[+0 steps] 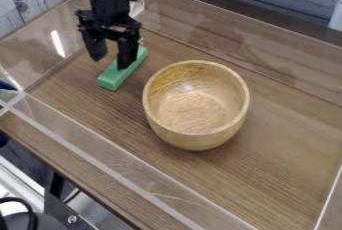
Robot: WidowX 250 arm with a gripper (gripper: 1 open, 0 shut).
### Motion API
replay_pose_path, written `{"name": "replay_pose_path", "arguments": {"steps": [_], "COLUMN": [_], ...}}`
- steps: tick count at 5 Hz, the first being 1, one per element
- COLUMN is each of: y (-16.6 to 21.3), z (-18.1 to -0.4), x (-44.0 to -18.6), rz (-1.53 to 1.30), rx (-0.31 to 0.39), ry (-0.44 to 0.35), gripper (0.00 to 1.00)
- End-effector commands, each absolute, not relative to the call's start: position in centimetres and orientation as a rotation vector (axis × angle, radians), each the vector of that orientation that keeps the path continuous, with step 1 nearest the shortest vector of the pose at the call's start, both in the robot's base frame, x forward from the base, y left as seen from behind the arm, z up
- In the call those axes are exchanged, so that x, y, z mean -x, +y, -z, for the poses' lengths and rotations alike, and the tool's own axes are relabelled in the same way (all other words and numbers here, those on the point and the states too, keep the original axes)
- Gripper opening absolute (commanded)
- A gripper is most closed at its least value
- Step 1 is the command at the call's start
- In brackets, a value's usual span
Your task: Put the green block in the brown bowl
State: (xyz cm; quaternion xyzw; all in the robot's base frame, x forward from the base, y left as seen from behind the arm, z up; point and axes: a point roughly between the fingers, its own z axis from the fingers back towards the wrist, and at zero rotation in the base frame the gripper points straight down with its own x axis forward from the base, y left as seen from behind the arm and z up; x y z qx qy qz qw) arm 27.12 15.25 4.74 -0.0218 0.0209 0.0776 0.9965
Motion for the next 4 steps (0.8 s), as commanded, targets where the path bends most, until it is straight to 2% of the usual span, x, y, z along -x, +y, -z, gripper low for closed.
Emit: {"name": "replay_pose_path", "arguments": {"steps": [1,2,3,4], "y": [16.0,16.1,16.1,16.0], "z": [-5.4,-4.5,-4.1,-4.1], "x": [-28.2,-28.3,-28.4,-28.5], "rz": [-0.159,-0.163,-0.166,-0.167], "rx": [0.006,0.004,0.005,0.005], "ry": [-0.002,0.012,0.013,0.011], "gripper": [1.0,1.0,0.0,0.0]}}
